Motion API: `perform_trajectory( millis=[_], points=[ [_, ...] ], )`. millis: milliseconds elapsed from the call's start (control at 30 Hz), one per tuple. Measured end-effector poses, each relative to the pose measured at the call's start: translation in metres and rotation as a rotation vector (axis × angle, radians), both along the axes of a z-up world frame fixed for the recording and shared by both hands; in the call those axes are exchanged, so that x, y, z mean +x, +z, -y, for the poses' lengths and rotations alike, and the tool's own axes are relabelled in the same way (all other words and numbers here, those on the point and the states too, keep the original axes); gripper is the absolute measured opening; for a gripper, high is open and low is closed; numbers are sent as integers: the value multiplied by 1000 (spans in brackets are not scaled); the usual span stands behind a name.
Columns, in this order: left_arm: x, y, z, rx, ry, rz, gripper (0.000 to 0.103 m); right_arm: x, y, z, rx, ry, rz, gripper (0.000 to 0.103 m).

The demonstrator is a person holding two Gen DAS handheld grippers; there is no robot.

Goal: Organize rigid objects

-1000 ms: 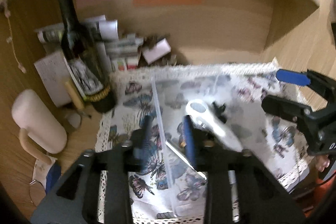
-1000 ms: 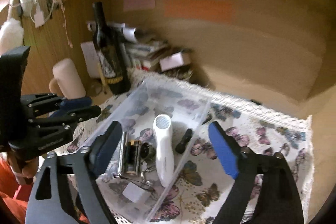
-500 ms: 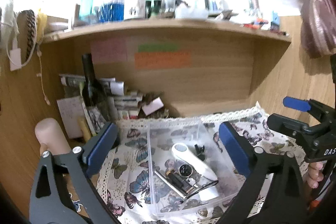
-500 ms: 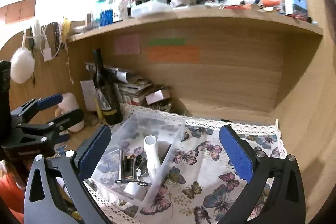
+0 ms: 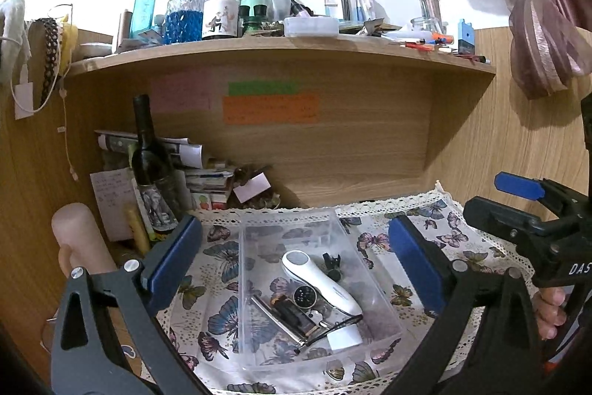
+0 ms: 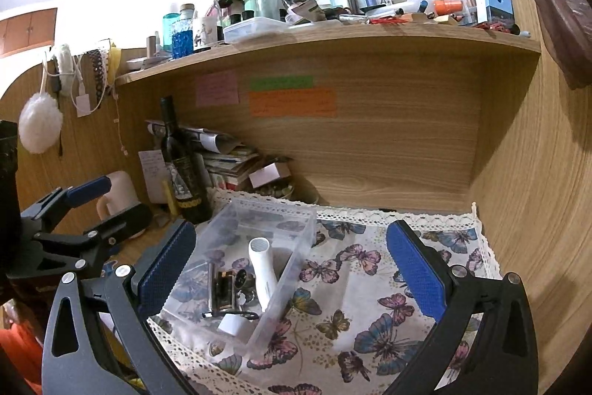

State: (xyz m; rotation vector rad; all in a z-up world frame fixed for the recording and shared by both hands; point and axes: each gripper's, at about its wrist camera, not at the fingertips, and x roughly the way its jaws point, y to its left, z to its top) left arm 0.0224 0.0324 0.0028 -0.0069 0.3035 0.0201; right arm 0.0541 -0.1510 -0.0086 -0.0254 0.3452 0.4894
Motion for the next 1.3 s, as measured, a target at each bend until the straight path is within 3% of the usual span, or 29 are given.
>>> perform_trajectory(
  millis=[1300],
  points=[
    [10, -1, -1, -25, -21, -31, 102, -2, 2, -6, 16, -14, 7, 103]
  ],
)
